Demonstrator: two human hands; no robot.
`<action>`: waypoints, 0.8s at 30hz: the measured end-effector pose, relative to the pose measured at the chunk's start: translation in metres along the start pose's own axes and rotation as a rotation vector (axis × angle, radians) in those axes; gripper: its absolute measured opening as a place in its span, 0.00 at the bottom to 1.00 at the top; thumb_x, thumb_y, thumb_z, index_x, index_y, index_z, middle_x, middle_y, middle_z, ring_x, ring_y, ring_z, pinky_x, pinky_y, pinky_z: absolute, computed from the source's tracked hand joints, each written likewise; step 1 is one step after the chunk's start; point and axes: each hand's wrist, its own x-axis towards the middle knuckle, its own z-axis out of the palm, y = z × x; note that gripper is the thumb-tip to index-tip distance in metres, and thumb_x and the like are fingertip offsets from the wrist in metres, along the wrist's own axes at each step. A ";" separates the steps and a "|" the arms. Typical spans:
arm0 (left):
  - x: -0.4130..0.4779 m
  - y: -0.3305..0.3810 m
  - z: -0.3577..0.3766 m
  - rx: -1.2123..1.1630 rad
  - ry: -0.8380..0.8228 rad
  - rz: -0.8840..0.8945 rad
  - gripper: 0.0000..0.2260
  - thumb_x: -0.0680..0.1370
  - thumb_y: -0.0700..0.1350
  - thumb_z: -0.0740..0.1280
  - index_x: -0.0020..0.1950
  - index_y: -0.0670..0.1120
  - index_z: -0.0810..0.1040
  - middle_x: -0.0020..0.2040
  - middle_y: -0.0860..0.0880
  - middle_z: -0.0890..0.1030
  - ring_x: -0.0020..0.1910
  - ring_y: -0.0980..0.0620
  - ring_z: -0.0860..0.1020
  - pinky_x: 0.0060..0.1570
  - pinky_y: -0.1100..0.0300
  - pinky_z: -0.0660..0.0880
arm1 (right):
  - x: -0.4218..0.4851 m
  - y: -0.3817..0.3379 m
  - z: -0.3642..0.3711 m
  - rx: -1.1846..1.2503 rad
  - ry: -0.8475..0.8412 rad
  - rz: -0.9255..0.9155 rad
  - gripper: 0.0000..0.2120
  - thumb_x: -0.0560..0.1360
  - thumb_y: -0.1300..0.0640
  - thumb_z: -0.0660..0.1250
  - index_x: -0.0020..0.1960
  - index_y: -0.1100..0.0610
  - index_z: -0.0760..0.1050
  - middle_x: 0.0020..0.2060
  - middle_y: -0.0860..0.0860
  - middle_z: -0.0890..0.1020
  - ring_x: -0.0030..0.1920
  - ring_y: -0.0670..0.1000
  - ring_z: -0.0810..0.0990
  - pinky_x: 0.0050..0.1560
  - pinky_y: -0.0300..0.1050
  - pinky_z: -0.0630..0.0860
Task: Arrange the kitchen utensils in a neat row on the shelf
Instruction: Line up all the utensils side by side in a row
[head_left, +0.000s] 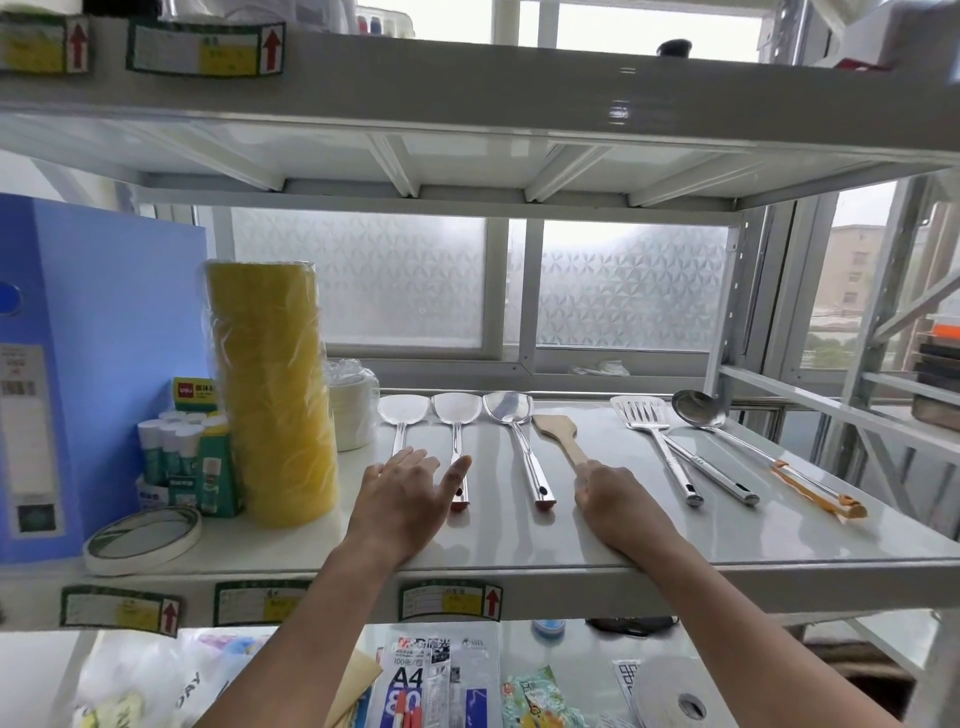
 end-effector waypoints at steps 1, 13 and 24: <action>0.000 0.000 0.000 0.001 0.000 0.002 0.33 0.81 0.69 0.42 0.55 0.51 0.80 0.54 0.53 0.80 0.60 0.52 0.75 0.62 0.49 0.67 | 0.000 0.000 0.000 0.000 -0.001 0.000 0.10 0.78 0.57 0.54 0.45 0.58 0.73 0.41 0.56 0.79 0.41 0.60 0.77 0.42 0.54 0.74; 0.001 0.000 0.001 -0.002 -0.010 -0.008 0.33 0.81 0.69 0.43 0.55 0.50 0.80 0.53 0.53 0.79 0.60 0.51 0.74 0.62 0.50 0.66 | 0.003 0.004 0.004 -0.028 0.042 -0.099 0.12 0.81 0.55 0.57 0.58 0.58 0.75 0.51 0.54 0.79 0.52 0.58 0.78 0.49 0.50 0.72; 0.001 0.000 0.000 -0.009 -0.010 -0.008 0.32 0.81 0.68 0.43 0.56 0.50 0.80 0.54 0.53 0.80 0.61 0.52 0.74 0.62 0.50 0.66 | 0.005 0.004 0.007 -0.087 0.019 -0.052 0.18 0.83 0.56 0.51 0.59 0.60 0.77 0.60 0.58 0.80 0.58 0.60 0.77 0.59 0.55 0.74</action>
